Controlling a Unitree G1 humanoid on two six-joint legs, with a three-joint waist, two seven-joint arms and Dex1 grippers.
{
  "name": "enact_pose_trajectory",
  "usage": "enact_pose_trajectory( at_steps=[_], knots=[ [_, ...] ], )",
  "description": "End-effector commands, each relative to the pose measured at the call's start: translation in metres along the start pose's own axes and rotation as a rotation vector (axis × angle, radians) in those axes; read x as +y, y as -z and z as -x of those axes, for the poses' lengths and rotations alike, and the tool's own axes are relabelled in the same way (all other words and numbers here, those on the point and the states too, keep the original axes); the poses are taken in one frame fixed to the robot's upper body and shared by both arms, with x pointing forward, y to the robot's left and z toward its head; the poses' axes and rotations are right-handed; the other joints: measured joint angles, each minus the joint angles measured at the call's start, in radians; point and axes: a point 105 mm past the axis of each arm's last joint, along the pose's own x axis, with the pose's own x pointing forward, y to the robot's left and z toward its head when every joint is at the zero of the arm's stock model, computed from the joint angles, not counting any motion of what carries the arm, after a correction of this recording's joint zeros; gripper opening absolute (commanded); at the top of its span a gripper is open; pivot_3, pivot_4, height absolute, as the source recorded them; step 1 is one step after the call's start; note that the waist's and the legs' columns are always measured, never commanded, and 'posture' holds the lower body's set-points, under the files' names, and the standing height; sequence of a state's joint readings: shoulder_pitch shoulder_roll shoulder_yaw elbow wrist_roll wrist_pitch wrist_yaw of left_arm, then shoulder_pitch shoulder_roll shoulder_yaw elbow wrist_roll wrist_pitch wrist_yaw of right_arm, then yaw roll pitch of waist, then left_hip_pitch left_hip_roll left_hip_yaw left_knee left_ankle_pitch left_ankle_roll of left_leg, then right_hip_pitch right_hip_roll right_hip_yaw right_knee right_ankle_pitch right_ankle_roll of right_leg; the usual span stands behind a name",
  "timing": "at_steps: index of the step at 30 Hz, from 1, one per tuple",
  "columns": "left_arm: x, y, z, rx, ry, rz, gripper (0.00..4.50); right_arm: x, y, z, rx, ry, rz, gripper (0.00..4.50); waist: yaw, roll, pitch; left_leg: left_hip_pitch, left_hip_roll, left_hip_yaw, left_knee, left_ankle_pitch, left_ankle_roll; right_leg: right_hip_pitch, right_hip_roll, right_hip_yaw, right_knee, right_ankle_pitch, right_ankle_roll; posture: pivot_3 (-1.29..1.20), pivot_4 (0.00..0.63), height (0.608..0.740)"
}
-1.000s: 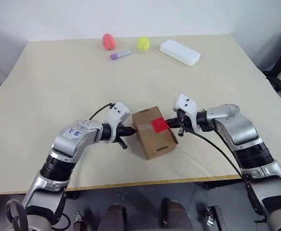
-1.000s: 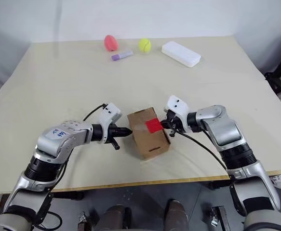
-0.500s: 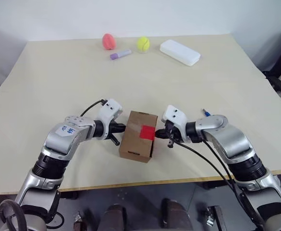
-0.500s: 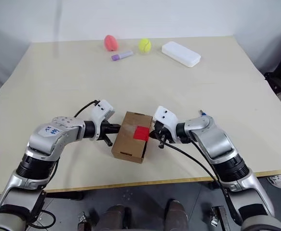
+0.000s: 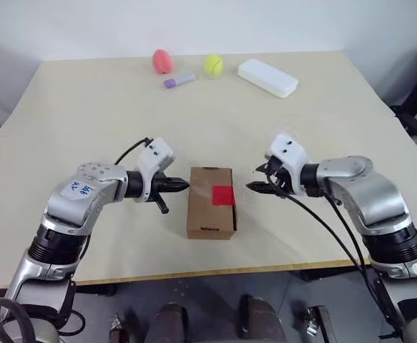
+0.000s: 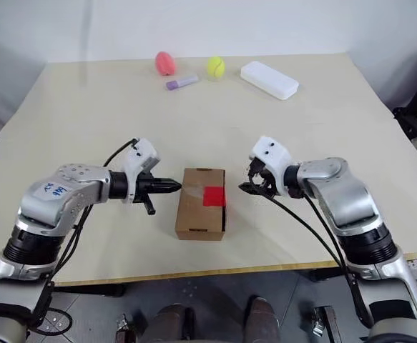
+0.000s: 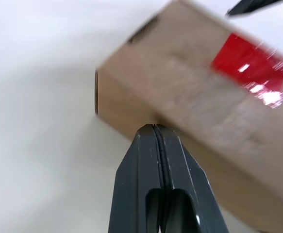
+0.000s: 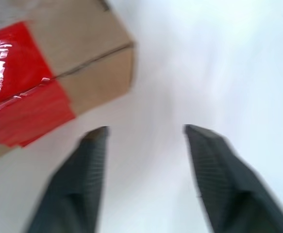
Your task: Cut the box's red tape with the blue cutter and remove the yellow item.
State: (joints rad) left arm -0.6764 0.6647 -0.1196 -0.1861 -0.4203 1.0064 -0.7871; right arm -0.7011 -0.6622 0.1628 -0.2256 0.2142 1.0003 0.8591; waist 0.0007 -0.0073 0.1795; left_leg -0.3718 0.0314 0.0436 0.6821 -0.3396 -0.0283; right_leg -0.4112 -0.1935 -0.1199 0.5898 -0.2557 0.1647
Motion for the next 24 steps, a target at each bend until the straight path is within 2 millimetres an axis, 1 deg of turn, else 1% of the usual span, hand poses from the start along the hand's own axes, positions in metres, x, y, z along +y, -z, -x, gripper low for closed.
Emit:
enact_pose_trajectory(
  at_steps=[1, 2, 3, 6, 8, 11, 16, 20, 24],
  knots=[
    [-0.021, -0.026, 0.005, -0.068, 0.108, -0.096, 0.0, 0.006, -0.032, 0.011, -0.131, -0.004, -0.022, 4.08, -0.001, 0.0, 0.0, 0.0, 0.0, 0.0, 0.0, 0.0, 0.0, 0.0, 0.0, 0.0, 0.0, 0.0, 0.0, 0.0, 0.15, 0.74],
    [-0.024, -0.027, 0.004, -0.068, 0.128, -0.103, 0.0, 0.008, -0.034, 0.01, -0.144, -0.011, -0.036, 4.42, -0.003, 0.0, 0.0, 0.0, 0.0, 0.0, 0.0, 0.0, 0.0, 0.0, 0.0, 0.0, 0.0, 0.0, 0.0, 0.0, 0.15, 0.74],
    [-0.025, -0.028, -0.001, -0.064, 0.131, -0.114, 0.0, 0.01, -0.035, 0.006, -0.154, -0.01, -0.051, 4.48, -0.004, 0.0, 0.0, 0.0, 0.0, 0.0, 0.0, 0.0, 0.0, 0.0, 0.0, 0.0, 0.0, 0.0, 0.0, 0.0, 0.15, 0.74],
    [-0.024, -0.026, -0.015, -0.044, 0.127, -0.14, 0.0, 0.015, -0.034, -0.005, -0.168, -0.011, -0.092, 4.48, -0.002, 0.0, 0.0, 0.001, 0.0, 0.0, 0.0, 0.0, 0.0, 0.0, 0.0, 0.0, 0.0, 0.0, 0.0, 0.0, 0.15, 0.74],
    [-0.02, -0.021, -0.023, -0.01, 0.109, -0.163, 0.0, 0.017, -0.028, -0.012, -0.15, -0.013, -0.1, 4.48, 0.0, 0.0, 0.0, 0.0, 0.0, 0.0, 0.0, 0.0, 0.0, 0.0, 0.0, 0.0, 0.0, 0.0, 0.0, 0.0, 0.15, 0.74],
    [-0.018, -0.016, -0.03, 0.014, 0.105, -0.183, 0.0, 0.016, -0.019, -0.016, -0.123, -0.003, -0.099, 4.48, 0.0, 0.0, 0.0, 0.0, 0.0, 0.0, 0.0, 0.0, 0.0, 0.0, 0.0, 0.0, 0.0, 0.0, 0.0, 0.0, 0.15, 0.74],
    [-0.02, -0.003, -0.034, 0.071, 0.126, -0.217, 0.0, 0.01, -0.007, -0.015, -0.097, 0.018, -0.116, 4.48, -0.001, 0.0, 0.0, 0.0, 0.0, 0.001, 0.0, 0.0, 0.0, 0.0, 0.0, 0.0, 0.0, 0.0, 0.0, 0.0, 0.15, 0.74],
    [-0.022, -0.003, -0.034, 0.068, 0.134, -0.216, 0.0, 0.006, -0.001, -0.008, -0.081, 0.029, -0.123, 4.48, 0.0, 0.0, 0.0, 0.001, 0.0, 0.0, 0.0, 0.0, 0.0, 0.0, 0.0, 0.0, 0.0, 0.0, 0.0, 0.0, 0.15, 0.74],
    [-0.023, -0.002, -0.035, 0.07, 0.139, -0.215, 0.0, 0.005, 0.012, -0.004, -0.032, 0.026, -0.103, 4.48, 0.002, 0.0, 0.0, 0.001, 0.0, 0.001, 0.0, 0.0, 0.001, 0.001, 0.0, 0.0, 0.0, 0.0, 0.0, 0.0, 0.15, 0.74]
  ],
)
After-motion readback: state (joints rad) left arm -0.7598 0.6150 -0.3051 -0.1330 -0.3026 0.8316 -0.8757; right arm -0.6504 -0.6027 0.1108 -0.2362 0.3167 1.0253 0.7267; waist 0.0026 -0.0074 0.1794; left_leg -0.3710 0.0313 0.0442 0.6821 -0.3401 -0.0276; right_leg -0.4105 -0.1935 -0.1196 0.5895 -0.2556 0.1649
